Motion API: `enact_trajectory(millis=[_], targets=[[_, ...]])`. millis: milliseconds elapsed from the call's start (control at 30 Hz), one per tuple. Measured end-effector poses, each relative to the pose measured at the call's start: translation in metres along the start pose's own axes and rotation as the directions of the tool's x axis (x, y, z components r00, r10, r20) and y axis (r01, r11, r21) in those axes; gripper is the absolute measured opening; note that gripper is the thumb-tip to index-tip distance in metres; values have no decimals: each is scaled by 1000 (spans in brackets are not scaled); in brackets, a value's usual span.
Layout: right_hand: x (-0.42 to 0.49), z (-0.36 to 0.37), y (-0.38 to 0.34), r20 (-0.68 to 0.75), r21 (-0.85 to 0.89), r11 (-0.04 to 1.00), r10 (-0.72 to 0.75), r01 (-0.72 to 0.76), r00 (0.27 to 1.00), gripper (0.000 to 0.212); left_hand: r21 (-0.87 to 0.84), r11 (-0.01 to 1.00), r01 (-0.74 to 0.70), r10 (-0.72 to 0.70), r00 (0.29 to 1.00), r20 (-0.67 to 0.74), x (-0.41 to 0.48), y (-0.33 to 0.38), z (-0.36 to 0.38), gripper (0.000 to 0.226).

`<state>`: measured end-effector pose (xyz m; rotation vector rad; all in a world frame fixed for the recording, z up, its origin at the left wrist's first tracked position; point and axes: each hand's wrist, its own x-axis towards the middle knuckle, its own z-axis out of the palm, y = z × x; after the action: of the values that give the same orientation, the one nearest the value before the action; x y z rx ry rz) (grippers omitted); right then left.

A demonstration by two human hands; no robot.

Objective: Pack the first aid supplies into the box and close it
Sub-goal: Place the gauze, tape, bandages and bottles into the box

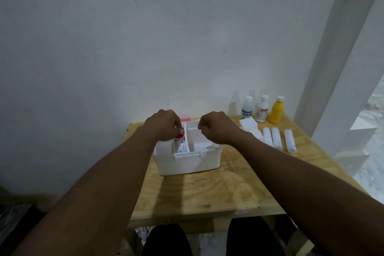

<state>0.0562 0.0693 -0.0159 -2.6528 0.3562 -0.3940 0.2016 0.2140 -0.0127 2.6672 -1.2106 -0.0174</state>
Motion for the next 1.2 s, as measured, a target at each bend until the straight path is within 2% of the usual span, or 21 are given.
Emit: enact_trajectory(millis=[133, 233, 333, 433, 533, 600, 767, 867, 1067, 1200], targets=[[0, -10, 18, -136, 34, 998, 57, -53, 989, 23, -23, 999, -31, 30, 998, -47, 5, 8, -5, 22], [-2, -18, 48, -234, 64, 985, 173, -162, 957, 18, -46, 995, -87, 83, 992, -93, 14, 30, -6, 22], [-13, -26, 84, -247, 41, 956, 291, -290, 924, 16, -54, 986, -158, 153, 984, -87, 29, 62, 2, 26], [-29, -29, 120, -188, -28, 924, 369, -381, 910, 25, -33, 973, -229, 228, 973, -36, 47, 97, 18, 33], [-40, -25, 148, -69, -148, 918, 362, -368, 930, 36, -8, 964, -266, 266, 964, 24, 66, 131, 37, 37], [-44, -21, 161, -11, -205, 920, 341, -336, 940, 36, 3, 962, -274, 274, 960, 61, 77, 151, 49, 41], [-45, -19, 179, -50, -207, 939, 270, -275, 962, 23, 12, 953, -302, 299, 947, 117, 102, 184, 81, 49], [-43, -20, 183, -71, -237, 945, 216, -227, 974, 22, 49, 947, -316, 308, 942, 133, 112, 195, 94, 41], [-44, -21, 195, -84, -106, 958, 259, -267, 962, 27, 113, 945, -307, 296, 949, 105, 120, 199, 107, 24], [-43, -29, 199, -110, 33, 966, 260, -258, 959, 21, 104, 951, -293, 283, 954, 95, 121, 194, 107, 16]])
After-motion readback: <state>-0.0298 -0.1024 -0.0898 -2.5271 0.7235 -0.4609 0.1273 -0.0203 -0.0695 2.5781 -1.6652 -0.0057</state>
